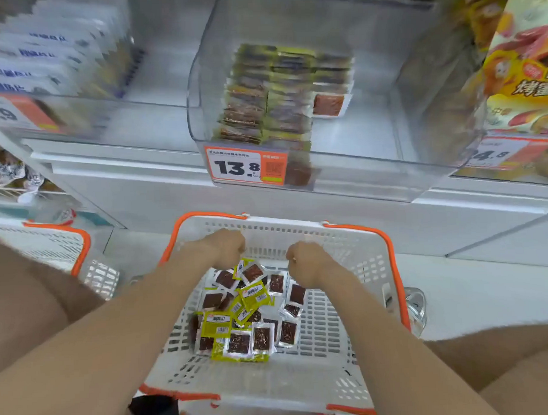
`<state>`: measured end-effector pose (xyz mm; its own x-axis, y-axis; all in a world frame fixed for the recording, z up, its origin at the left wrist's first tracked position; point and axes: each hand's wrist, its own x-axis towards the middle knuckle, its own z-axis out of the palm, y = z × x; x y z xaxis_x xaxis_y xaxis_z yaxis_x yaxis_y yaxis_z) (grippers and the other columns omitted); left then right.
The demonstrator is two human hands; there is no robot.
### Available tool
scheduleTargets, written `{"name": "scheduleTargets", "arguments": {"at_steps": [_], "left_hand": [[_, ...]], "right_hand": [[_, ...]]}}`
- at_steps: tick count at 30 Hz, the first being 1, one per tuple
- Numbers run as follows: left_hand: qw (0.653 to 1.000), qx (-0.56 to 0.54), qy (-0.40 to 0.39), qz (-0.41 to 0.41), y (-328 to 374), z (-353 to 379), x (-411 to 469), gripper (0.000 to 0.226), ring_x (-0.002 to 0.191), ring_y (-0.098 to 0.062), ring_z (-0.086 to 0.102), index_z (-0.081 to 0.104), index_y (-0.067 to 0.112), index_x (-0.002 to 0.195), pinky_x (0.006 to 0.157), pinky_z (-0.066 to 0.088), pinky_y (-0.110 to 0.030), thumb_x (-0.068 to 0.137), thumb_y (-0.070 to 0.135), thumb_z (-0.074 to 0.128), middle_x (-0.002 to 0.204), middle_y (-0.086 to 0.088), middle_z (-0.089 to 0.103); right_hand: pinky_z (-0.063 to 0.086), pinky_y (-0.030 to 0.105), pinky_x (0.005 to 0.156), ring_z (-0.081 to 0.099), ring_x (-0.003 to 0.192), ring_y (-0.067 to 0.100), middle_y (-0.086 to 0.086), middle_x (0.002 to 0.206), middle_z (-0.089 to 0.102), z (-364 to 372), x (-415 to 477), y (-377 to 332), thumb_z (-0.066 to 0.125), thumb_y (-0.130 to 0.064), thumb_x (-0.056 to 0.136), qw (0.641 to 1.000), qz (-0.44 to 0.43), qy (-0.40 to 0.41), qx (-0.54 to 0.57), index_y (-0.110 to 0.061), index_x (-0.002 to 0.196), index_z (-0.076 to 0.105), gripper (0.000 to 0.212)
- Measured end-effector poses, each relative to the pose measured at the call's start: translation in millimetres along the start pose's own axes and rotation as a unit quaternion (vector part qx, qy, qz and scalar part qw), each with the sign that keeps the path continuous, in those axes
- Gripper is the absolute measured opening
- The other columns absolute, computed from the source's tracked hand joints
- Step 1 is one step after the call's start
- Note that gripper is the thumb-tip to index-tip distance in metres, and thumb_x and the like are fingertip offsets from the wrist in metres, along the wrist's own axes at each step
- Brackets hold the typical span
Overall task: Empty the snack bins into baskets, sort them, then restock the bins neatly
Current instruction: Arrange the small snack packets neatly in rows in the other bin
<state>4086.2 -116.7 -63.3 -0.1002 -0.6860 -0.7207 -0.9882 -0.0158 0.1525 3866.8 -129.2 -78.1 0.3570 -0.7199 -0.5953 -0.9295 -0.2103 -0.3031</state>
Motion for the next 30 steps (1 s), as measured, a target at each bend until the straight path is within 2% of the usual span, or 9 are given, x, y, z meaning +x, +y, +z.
{"name": "scheduleTargets", "arguments": {"at_steps": [3, 6, 10, 14, 17, 19, 23, 25, 30], "left_hand": [[0.999, -0.041, 0.023, -0.016, -16, 49, 41, 0.047, 0.131, -0.031, 0.055, 0.056, 0.015, 0.144, 0.107, 0.047, -0.04, 0.101, -0.002, 0.046, 0.148, -0.012, 0.057], [0.999, 0.01, 0.046, 0.023, -15, 80, 64, 0.062, 0.135, -0.031, 0.054, 0.047, 0.024, 0.152, 0.109, 0.047, -0.043, 0.097, -0.004, 0.049, 0.154, -0.008, 0.051], [0.99, 0.118, 0.035, 0.065, -13, 118, 79, 0.075, 0.146, -0.032, 0.038, 0.03, 0.037, 0.16, 0.111, 0.04, -0.05, 0.098, 0.009, 0.063, 0.17, 0.004, 0.021], [0.996, 0.005, 0.088, 0.031, -24, 150, 84, 0.046, 0.135, -0.032, 0.045, 0.053, 0.025, 0.133, 0.101, 0.045, -0.045, 0.092, 0.028, 0.074, 0.153, 0.003, 0.046], [0.982, -0.144, 0.125, 0.018, -24, 152, 81, 0.023, 0.109, -0.031, 0.06, 0.062, 0.013, 0.102, 0.085, 0.045, -0.036, 0.087, 0.017, 0.079, 0.112, -0.005, 0.063], [0.975, -0.176, 0.135, -0.018, -22, 151, 79, 0.017, 0.102, -0.03, 0.064, 0.066, 0.009, 0.1, 0.078, 0.043, -0.033, 0.087, 0.007, 0.077, 0.108, -0.007, 0.065], [0.96, -0.234, 0.142, -0.066, -19, 154, 77, 0.081, 0.117, -0.029, 0.059, 0.048, 0.011, 0.148, 0.093, 0.044, -0.028, 0.078, 0.009, 0.089, 0.139, -0.01, 0.042], [0.936, -0.306, 0.146, -0.098, -18, 155, 80, 0.101, 0.117, -0.027, 0.056, 0.038, 0.01, 0.156, 0.094, 0.044, -0.031, 0.072, 0.014, 0.094, 0.14, -0.011, 0.045], [0.945, -0.298, 0.126, -0.053, -12, 151, 78, 0.027, 0.083, -0.027, 0.065, 0.076, 0.019, 0.091, 0.073, 0.054, -0.039, 0.072, 0.001, 0.082, 0.086, -0.007, 0.072]], "right_hand": [[0.048, 0.036, 0.069, 0.061, 0.088, 0.035, 0.008, 0.083, 0.052, 50, 19, 14, 0.046, -0.005, 0.093, 0.998, 0.038, -0.046, -0.002, -0.01, 0.075, 0.048, 0.018], [0.044, 0.034, 0.068, 0.064, 0.088, 0.034, 0.005, 0.074, 0.046, 88, 35, 20, 0.047, -0.001, 0.093, 0.995, 0.054, -0.084, -0.009, -0.013, 0.067, 0.039, 0.03], [0.047, 0.035, 0.071, 0.067, 0.097, 0.035, 0.013, 0.1, 0.067, 117, 59, 8, 0.053, -0.011, 0.099, 0.995, 0.066, -0.038, 0.057, -0.009, 0.094, 0.061, 0.01], [0.056, 0.042, 0.077, 0.068, 0.103, 0.037, 0.017, 0.117, 0.064, 144, 64, -17, 0.063, -0.019, 0.099, 0.987, 0.082, 0.023, 0.14, -0.009, 0.127, 0.055, 0.031], [0.056, 0.046, 0.082, 0.065, 0.103, 0.04, 0.018, 0.131, 0.05, 169, 64, -33, 0.073, -0.017, 0.093, 0.98, 0.083, 0.029, 0.178, -0.012, 0.138, 0.041, 0.055], [0.054, 0.045, 0.079, 0.064, 0.101, 0.039, 0.018, 0.135, 0.044, 180, 64, -37, 0.073, -0.005, 0.09, 0.976, 0.102, 0.041, 0.188, -0.014, 0.141, 0.035, 0.064], [0.049, 0.047, 0.098, 0.056, 0.12, 0.038, 0.014, 0.136, 0.053, 190, 64, -37, 0.071, -0.012, 0.091, 0.985, 0.113, 0.058, 0.119, -0.019, 0.144, 0.036, 0.064], [0.044, 0.05, 0.105, 0.052, 0.127, 0.038, 0.012, 0.137, 0.053, 188, 65, -35, 0.074, -0.019, 0.091, 0.99, 0.107, 0.04, 0.084, -0.022, 0.145, 0.037, 0.065], [0.049, 0.037, 0.069, 0.063, 0.093, 0.033, 0.012, 0.111, 0.059, 196, 67, -24, 0.079, -0.002, 0.08, 0.958, 0.115, 0.023, 0.26, -0.021, 0.137, 0.036, 0.075]]}}
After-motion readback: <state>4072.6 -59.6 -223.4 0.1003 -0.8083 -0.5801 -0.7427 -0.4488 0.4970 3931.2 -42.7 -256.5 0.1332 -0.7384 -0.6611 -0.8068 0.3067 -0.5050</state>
